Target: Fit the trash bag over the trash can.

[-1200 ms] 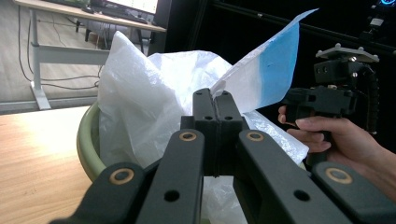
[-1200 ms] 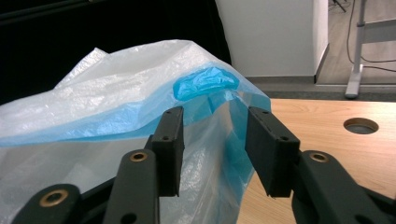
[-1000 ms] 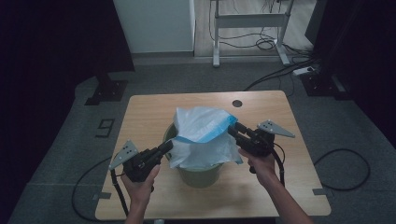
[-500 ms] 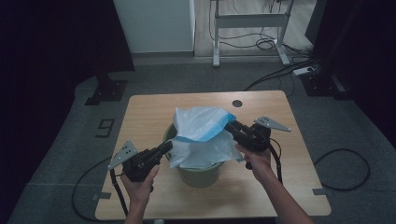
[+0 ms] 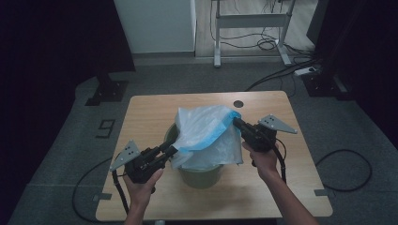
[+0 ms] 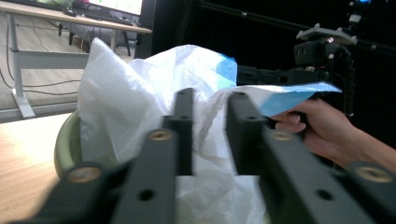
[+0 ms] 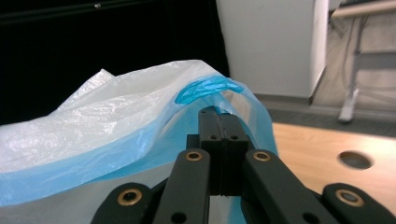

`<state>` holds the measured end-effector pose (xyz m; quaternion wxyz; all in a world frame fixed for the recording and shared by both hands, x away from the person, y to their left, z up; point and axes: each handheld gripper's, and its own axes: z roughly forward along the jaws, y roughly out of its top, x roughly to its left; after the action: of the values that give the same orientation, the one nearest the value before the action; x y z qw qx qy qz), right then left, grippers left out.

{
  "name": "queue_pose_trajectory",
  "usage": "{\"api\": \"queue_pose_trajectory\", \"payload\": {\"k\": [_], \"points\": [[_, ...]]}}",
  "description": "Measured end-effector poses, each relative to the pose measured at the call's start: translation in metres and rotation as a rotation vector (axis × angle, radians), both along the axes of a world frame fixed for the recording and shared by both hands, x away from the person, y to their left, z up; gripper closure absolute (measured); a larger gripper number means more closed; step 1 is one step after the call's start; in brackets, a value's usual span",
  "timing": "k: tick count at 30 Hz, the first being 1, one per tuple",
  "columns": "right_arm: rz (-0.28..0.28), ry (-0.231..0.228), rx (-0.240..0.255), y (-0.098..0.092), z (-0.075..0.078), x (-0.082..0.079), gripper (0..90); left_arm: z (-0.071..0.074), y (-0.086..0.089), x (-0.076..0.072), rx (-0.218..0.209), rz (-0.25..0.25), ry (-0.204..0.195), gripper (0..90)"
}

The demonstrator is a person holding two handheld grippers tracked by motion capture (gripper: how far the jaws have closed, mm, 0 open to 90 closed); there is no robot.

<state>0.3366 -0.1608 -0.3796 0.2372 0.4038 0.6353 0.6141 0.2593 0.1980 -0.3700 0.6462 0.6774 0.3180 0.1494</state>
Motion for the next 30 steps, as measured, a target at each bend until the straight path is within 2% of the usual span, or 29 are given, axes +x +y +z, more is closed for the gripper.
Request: {"api": "queue_pose_trajectory", "payload": {"k": [3, 8, 11, 15, 21, 30], "points": [[-0.005, -0.034, -0.039, -0.004, 0.007, -0.005, 89.4, 0.009, -0.002, -0.003, 0.030, -0.032, -0.028, 52.8], [-0.009, -0.063, -0.060, -0.013, 0.016, -0.009, 89.4, 0.023, -0.002, -0.007, 0.057, -0.060, -0.052, 45.1], [-0.001, -0.066, -0.065, -0.014, 0.018, -0.009, 89.5, 0.029, -0.005, -0.001, 0.073, -0.059, -0.037, 45.0], [0.013, -0.073, -0.071, -0.010, 0.020, -0.011, 89.4, 0.037, -0.015, 0.014, 0.129, -0.039, -0.014, 45.6], [0.029, -0.072, -0.069, -0.006, 0.020, -0.011, 89.5, 0.048, -0.029, 0.034, 0.202, -0.048, 0.013, 48.2], [0.042, -0.076, -0.074, -0.002, 0.020, -0.011, 89.5, 0.055, -0.035, 0.062, 0.263, -0.044, 0.075, 49.5]]}}
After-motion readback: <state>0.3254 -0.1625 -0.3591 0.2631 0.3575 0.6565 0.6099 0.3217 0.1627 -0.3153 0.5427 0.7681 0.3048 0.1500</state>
